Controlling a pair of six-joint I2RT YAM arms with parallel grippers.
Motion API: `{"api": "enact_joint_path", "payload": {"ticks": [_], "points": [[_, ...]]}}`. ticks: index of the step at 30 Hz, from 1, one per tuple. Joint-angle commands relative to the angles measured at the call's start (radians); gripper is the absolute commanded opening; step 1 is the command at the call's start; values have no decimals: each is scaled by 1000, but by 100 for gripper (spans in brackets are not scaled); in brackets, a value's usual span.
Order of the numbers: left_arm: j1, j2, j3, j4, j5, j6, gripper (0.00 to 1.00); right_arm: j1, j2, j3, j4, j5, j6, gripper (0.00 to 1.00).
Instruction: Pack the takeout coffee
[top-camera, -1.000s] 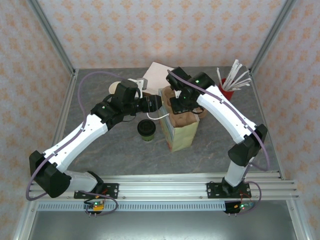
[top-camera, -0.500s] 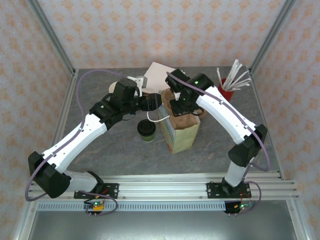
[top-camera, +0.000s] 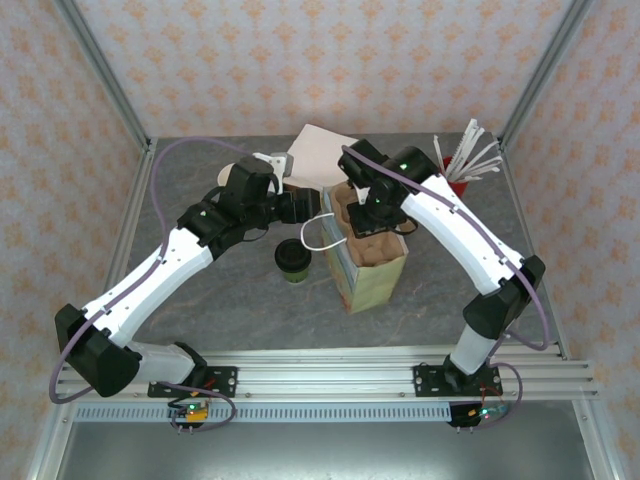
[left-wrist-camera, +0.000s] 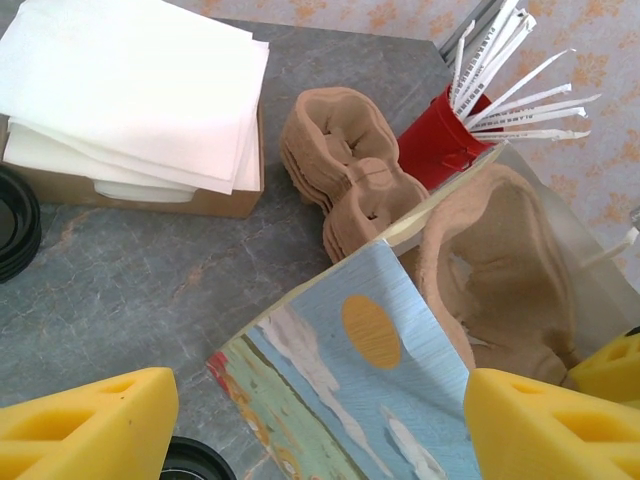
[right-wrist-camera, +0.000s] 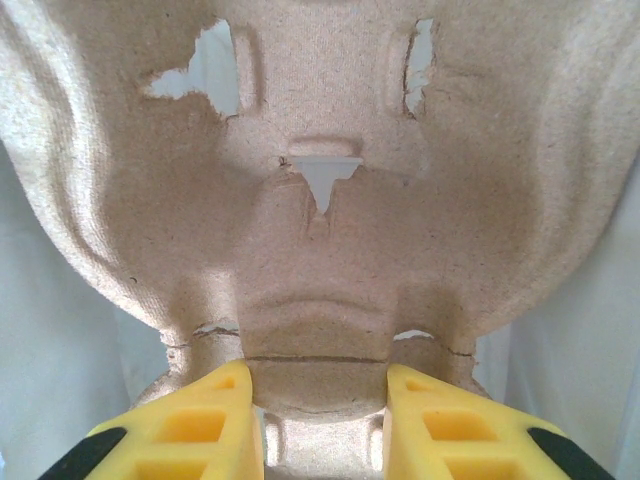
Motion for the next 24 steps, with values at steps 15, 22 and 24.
{"api": "enact_joint_path", "payload": {"ticks": [15,22,24], "points": [[-18,100,104,-10,10,35,72,8,-30,85,-103,-25,5,30],[-18,136,125,-13,-10,40,71,7,-43,1,-74,-41,3,30],[-18,134,124,-15,-15,43,71,7,-46,-34,-62,-34,-1,30]]}}
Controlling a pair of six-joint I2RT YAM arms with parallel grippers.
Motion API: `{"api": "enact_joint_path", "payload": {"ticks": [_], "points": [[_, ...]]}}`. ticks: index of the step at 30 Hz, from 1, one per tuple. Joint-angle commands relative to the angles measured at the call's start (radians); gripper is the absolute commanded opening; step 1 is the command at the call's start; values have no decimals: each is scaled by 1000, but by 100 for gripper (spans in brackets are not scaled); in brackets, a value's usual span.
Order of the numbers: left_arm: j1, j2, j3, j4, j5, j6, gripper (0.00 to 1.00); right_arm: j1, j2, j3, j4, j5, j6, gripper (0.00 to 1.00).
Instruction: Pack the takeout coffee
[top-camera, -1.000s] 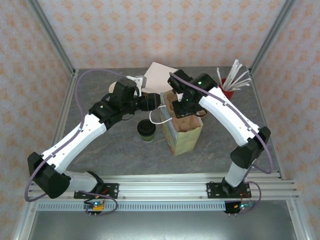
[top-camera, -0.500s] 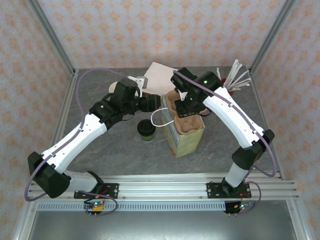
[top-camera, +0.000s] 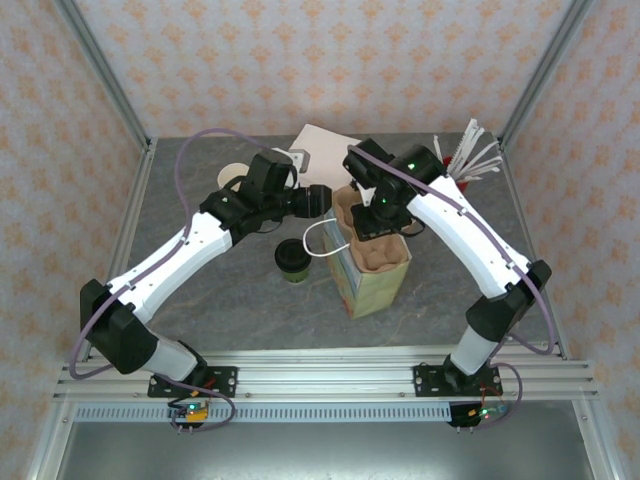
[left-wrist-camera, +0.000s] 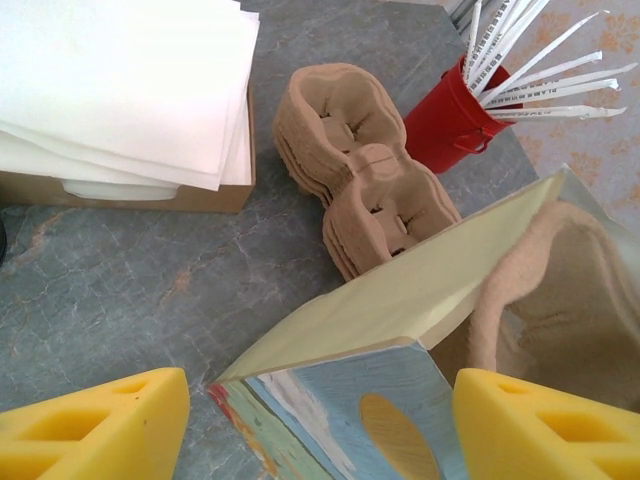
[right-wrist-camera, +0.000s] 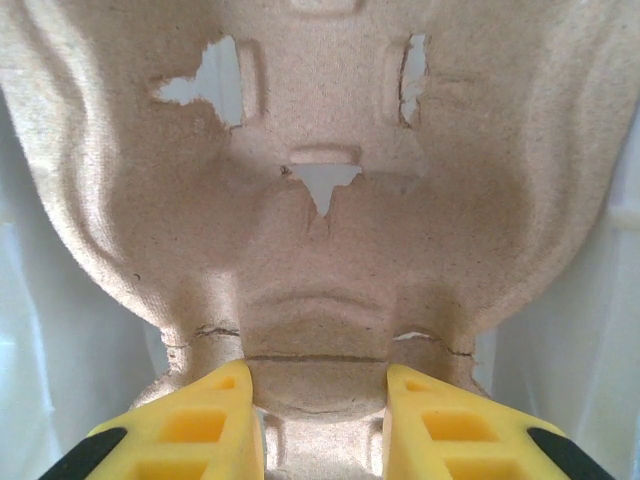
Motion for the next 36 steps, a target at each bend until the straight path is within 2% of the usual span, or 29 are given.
{"api": "enact_joint_path", "payload": {"ticks": [1,22,36], "points": [[-5,-13,33,-11,-30,26,71,7,-21,-57,0,12,-1,30],[-5,-69,1,-15,-47,35,72,3,3,-140,-3,47,-15,29],[-5,-71,-10,-18,-37,41,71,4,-16,25,-86,25,-16,29]]}}
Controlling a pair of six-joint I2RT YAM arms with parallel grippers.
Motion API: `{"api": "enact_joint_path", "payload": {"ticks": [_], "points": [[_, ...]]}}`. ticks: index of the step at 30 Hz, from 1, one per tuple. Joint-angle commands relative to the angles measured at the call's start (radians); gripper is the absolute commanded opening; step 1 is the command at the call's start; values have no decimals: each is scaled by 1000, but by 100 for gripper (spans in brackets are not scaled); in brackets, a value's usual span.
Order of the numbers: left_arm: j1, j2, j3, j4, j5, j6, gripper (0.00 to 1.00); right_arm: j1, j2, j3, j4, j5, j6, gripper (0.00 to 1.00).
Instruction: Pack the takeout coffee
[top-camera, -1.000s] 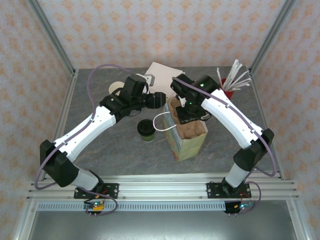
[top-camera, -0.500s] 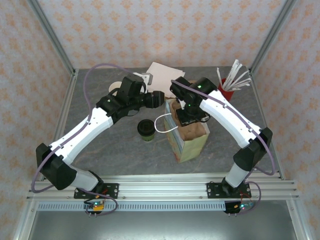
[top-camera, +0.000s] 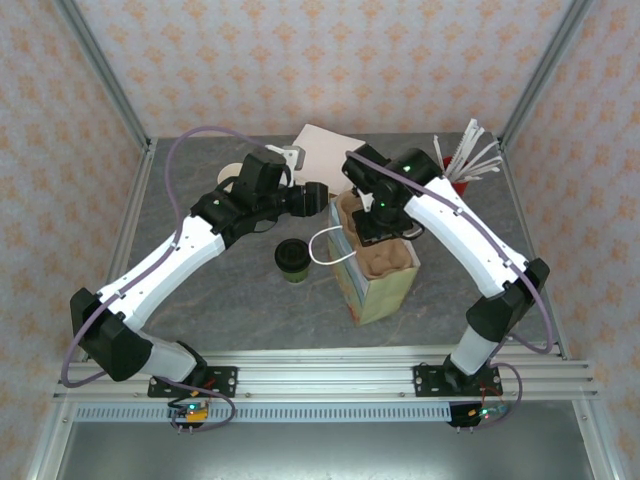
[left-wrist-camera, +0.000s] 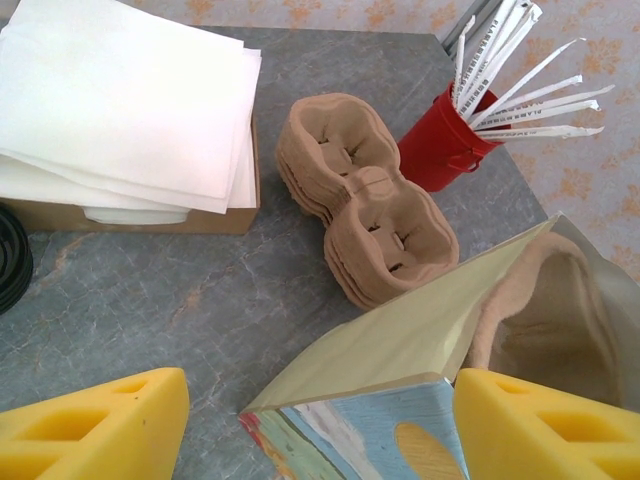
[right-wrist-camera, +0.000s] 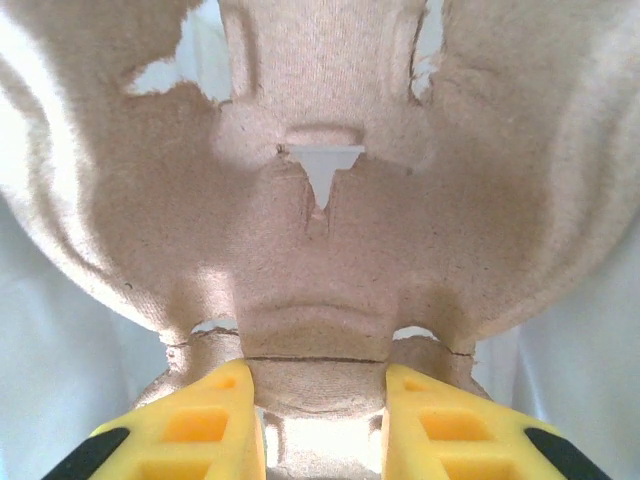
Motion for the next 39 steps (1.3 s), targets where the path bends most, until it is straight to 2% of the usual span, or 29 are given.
{"api": "enact_joint_path", "payload": {"ticks": [1,14,23,30,39], "points": [[-6,-25,-10,-15,-6,16,72,5,-18,45,-71,20,-8,29],[-12,-5,9,-12,19,23,72,7,-20,102,-121,17,2,29],[-19,20,27,-11,24,33,72,8,-48,80,-122,16,23,29],[-23,77,71,-30,86,41,70,8,-49,79,-110,21,18,29],[-23,79,61,-35,81,41,69,8,-71,65,-119,17,35,28]]}}
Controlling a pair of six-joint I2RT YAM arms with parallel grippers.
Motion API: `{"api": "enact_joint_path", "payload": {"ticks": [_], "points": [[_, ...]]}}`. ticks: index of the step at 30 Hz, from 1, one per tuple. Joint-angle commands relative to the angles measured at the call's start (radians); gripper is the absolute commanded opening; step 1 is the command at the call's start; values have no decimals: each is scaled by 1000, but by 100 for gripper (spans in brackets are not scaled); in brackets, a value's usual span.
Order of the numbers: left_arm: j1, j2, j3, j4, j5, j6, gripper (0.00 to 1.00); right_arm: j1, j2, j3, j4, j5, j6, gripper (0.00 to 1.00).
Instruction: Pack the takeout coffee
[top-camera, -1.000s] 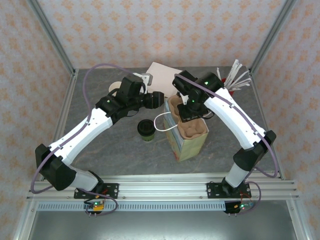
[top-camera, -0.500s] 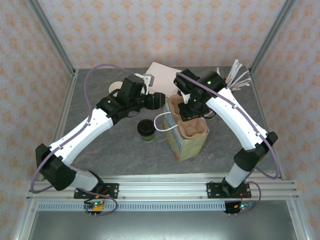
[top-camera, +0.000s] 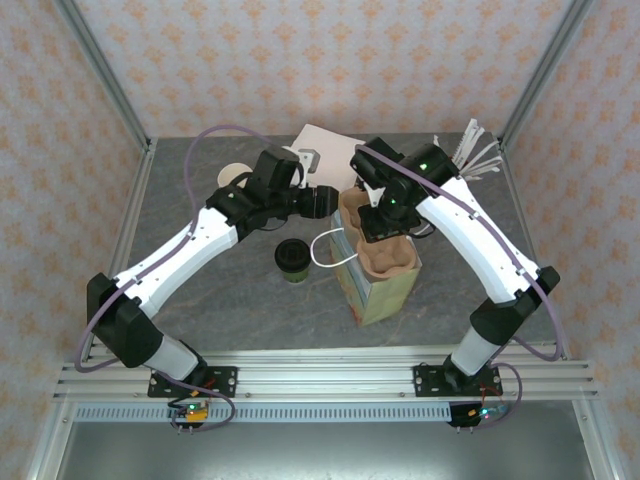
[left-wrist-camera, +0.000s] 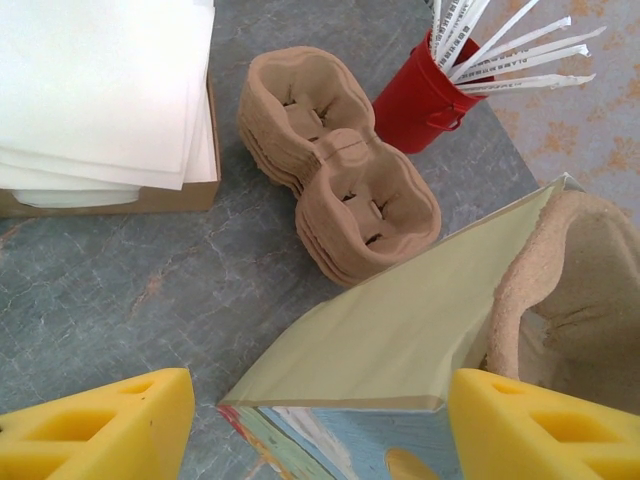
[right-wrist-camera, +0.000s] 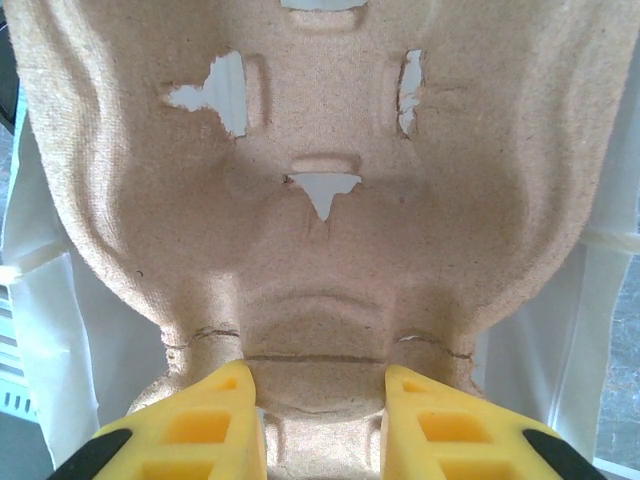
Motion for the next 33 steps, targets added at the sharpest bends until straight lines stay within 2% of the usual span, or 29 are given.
{"api": "enact_joint_path", "payload": {"ticks": [1,14,33], "points": [[-11,-9,12,-27,-7,17,69,8,-46,-19,-65,18,31,28],[-11,-14,5,-39,-39,25,69,8,-74,-149,-30,-7,43,28],[-10,-49,6,-39,-52,22,70,8,-42,-159,-4,5,34,28]]}}
